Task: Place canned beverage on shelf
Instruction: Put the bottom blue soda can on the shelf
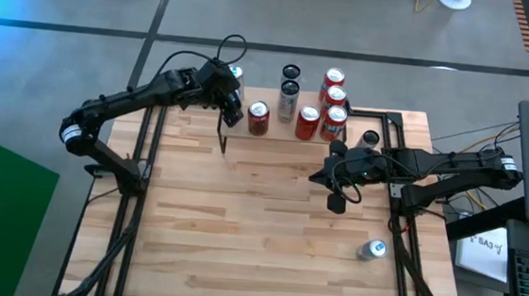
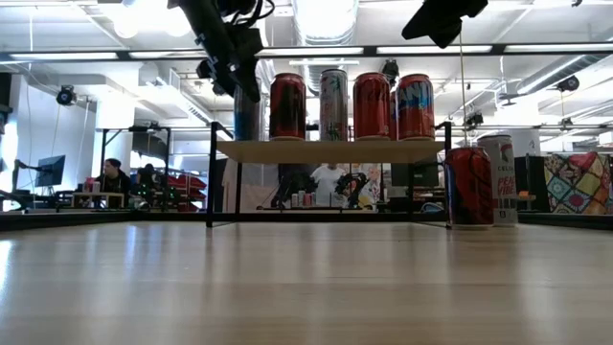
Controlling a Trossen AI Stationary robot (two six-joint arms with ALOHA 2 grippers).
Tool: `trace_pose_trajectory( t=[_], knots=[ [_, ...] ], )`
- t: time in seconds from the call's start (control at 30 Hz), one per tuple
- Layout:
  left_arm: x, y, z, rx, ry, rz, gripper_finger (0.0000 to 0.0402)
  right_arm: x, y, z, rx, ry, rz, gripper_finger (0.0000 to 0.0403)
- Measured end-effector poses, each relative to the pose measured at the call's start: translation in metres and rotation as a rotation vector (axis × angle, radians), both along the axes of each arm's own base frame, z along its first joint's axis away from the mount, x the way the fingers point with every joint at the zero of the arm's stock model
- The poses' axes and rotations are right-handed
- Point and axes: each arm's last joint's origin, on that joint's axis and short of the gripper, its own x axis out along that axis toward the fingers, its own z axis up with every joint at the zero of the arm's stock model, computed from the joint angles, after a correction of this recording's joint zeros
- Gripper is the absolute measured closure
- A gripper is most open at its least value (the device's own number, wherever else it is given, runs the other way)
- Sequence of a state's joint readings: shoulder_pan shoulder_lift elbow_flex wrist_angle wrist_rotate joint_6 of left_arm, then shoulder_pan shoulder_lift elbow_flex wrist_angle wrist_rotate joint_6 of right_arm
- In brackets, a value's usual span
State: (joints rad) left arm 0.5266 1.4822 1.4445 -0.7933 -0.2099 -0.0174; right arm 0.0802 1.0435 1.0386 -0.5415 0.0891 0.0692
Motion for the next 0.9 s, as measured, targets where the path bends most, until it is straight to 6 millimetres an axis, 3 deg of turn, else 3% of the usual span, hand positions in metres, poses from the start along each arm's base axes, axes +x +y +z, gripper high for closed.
trace_pose_trajectory(
  t=[0.37,0.7,0.9],
  knots=[
    [-0.0001,0.0002,0.0000,0.004,0.004,-0.005,0.0164,0.0000,0.0000,0.0000,0.001,0.000,-0.001,0.0394],
    [-0.0009,0.0016,0.0008,0.023,0.000,0.047,0.0098,0.0000,0.0000,-0.0001,0.001,0.001,-0.001,0.0394],
    [-0.0024,0.0006,0.0033,0.028,-0.008,0.044,0.0079,-0.0001,-0.0001,-0.0001,0.001,0.001,-0.001,0.0394]
  ],
)
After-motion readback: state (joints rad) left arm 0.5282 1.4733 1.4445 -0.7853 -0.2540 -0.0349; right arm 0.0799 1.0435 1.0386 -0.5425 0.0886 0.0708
